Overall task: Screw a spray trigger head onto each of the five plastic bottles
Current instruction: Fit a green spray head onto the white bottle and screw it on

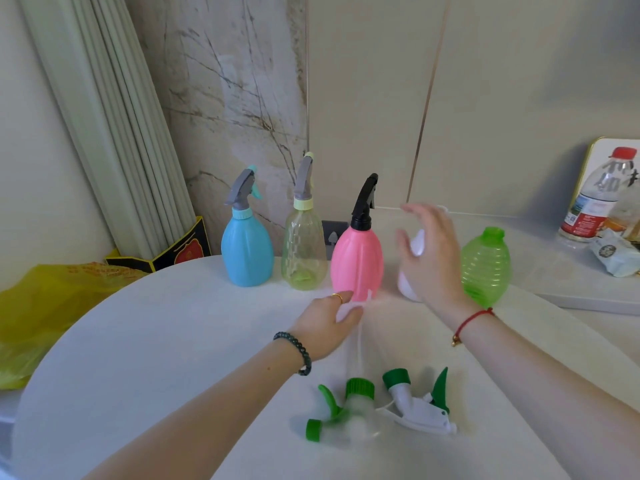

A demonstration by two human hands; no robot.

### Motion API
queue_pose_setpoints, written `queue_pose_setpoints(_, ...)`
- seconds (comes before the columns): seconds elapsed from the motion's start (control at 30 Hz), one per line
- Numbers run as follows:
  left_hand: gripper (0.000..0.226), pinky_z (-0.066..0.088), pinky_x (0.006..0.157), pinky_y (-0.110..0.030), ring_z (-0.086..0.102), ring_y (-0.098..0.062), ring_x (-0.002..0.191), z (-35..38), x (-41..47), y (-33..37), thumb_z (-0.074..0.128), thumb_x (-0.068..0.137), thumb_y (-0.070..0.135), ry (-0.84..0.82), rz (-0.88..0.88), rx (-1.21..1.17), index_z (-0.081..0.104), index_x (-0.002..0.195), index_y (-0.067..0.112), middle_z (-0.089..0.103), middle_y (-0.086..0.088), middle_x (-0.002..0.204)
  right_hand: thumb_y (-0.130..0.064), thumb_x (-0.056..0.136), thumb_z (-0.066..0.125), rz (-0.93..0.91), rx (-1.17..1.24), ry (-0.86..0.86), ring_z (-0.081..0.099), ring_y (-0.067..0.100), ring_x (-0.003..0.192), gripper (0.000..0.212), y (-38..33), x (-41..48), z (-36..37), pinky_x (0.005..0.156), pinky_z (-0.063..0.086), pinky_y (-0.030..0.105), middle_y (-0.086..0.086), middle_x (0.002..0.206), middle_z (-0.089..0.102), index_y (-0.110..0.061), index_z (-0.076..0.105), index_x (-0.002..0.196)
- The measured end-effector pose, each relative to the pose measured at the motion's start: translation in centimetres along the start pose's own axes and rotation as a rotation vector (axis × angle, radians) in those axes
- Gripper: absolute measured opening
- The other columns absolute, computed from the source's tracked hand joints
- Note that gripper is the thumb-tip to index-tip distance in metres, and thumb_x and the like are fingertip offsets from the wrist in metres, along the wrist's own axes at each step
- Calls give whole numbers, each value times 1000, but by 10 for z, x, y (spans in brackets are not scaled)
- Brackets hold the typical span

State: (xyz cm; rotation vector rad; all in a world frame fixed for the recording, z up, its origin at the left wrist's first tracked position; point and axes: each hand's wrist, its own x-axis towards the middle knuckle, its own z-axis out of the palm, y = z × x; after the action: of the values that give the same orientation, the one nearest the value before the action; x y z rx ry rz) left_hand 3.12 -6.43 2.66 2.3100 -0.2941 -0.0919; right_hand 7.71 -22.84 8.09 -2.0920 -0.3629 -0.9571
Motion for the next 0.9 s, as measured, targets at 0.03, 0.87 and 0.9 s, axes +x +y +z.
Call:
queue_pose_setpoints(0.03, 51, 22, 94, -9, 38, -13, 130, -2, 0, 1, 40, 92, 37, 30, 6, -20, 35, 136, 13, 41, -2, 143, -6, 82, 52, -19, -75, 43, 44, 30, 120, 38, 3, 10, -9, 102, 30, 27, 14, 126, 51, -10, 51, 119)
queue_pose_setpoints(0.87, 78, 48, 85, -23, 56, -5, 105, -49, -63, 2, 78, 62, 34, 276, 79, -407, 37, 128, 25, 57, 9, 115, -25, 72, 72, -26, 301, -510, 58, 8, 87, 41, -120, -20, -5, 73, 45, 16, -6, 100, 63, -28, 55, 108)
queue_pose_setpoints(0.9, 76, 48, 83, -23, 57, -6, 103, -48, -65, -4, 79, 62, 33, 284, 51, -387, 39, 126, 23, 58, 7, 113, -26, 72, 73, -16, 298, -548, 59, 9, 91, 44, -118, -26, -1, 75, 45, 16, -5, 103, 62, -28, 54, 111)
